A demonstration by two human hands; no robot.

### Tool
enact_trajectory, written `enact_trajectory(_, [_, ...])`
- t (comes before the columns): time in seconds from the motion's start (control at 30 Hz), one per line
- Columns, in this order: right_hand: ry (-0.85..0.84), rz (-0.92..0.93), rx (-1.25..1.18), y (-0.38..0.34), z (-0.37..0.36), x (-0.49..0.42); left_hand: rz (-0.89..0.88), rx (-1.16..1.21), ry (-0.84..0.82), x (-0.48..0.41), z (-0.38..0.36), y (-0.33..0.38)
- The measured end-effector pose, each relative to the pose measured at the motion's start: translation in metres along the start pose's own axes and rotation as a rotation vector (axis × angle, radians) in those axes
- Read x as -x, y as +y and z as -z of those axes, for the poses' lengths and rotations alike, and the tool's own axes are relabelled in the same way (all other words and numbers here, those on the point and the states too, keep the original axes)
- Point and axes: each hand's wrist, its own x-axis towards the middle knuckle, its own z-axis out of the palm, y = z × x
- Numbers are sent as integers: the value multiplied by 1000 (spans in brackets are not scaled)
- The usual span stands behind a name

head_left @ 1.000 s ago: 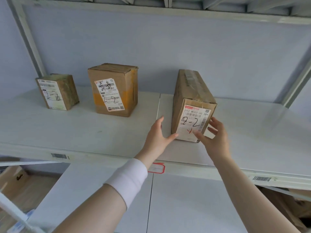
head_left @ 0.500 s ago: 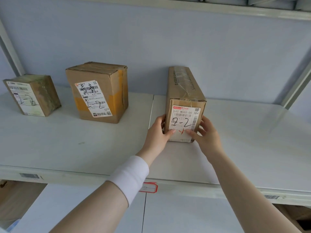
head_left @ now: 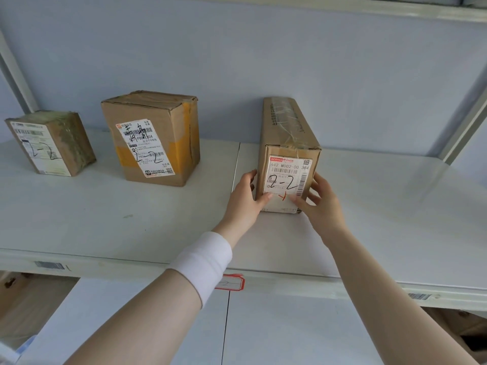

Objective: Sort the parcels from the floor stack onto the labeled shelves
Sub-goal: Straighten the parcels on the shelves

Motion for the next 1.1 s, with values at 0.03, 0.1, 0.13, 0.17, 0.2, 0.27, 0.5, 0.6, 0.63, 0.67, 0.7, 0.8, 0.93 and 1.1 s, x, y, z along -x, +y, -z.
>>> enact_trajectory(0.03, [6,-5,5,-2,1,4,2,-5,8,2,1,1])
enact_trajectory(0.1, [25,-12,30,-6,5,11,7,-10,21,8,5,3])
enact_trajectory(0.13, [41,-16,47,-8,6,15,9,-14,26,12,8,5])
enact_trajectory(0.17, [62,-18,63,-10,7,18,11,-11,31,15,10,5])
enact_trajectory(0.2, [88,-15,78,-11,7,23,12,-6,37,20,13,6])
enact_trajectory(0.27, [146,9,104,-15,5,32,6,-2,49,30,19,6])
enact_trajectory(0.5, [210,132,165,-35,-19,71,-14,-58,122,64,53,-5])
enact_trajectory(0.6, [167,179,147,-50,-40,82,-14,-46,170,68,73,-10])
enact_trajectory(0.63, [149,187,152,-54,-49,84,-14,-37,191,68,81,-12])
enact_trajectory(0.67, [130,195,162,-58,-59,85,-15,-34,212,68,89,-14])
enact_trajectory(0.7, [111,202,172,-62,-69,85,-14,-39,231,67,98,-17])
enact_trajectory(0.8, [41,185,193,-70,-105,79,-21,-55,309,59,131,-31])
enact_trajectory(0.93, [-19,90,203,-71,-159,51,-10,-65,388,35,186,-59])
enact_trajectory(1.1, [-32,-25,176,-67,-221,2,114,-38,299,-18,236,-94])
